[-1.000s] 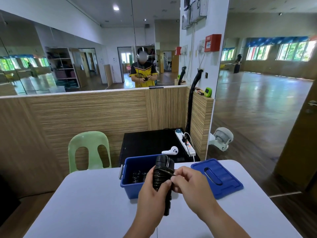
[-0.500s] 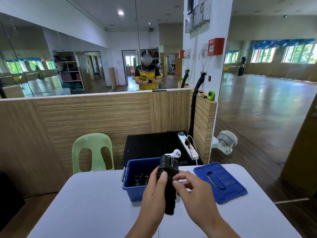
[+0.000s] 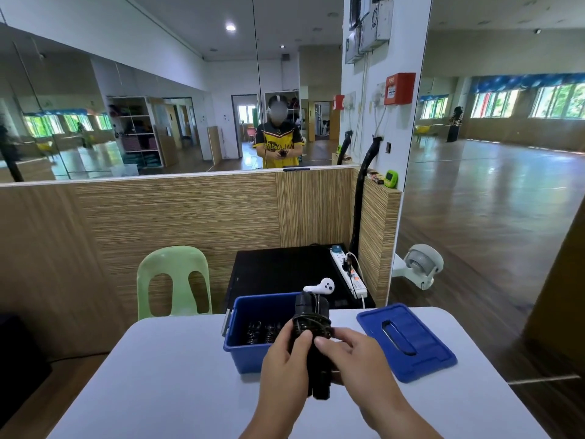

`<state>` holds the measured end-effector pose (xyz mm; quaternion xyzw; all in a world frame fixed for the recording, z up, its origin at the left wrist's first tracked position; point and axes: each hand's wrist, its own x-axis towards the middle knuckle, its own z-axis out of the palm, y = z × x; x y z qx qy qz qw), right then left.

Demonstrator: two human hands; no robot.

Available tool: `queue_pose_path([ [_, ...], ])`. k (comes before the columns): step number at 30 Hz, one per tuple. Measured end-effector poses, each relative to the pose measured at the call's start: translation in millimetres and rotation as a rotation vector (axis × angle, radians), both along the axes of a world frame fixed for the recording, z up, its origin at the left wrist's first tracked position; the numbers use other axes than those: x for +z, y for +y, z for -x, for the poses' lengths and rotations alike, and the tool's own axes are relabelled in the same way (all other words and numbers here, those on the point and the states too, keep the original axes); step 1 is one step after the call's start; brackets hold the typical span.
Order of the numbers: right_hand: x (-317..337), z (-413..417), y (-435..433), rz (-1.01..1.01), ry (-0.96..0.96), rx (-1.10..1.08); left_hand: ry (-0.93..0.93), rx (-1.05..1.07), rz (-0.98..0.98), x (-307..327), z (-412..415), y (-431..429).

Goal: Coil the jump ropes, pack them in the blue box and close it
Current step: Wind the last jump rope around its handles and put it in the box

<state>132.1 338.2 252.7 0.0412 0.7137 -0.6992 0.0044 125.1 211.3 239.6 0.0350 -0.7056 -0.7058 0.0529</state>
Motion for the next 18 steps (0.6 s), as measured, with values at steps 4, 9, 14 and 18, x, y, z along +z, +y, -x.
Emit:
queue_pose_path([
  [4,-5.0,4.7,8.7,0.018,-0.025,-0.012,-0.039,-0.024,0.087,-5.4,2.9,2.8],
  [9,-14.2,12.8,14.3,0.008,-0.028,0.005,-0.033,-0.043,0.18,-11.4,6.0,-2.7],
  [14,-26.5,29.0,7.0,-0.015,-0.043,0.028,-0.036,0.004,0.21,-19.1,12.5,-15.6],
  [18,-36.3,47.6,-9.1,-0.038,-0.046,0.039,-0.057,0.071,0.18,-27.6,27.1,-35.2],
])
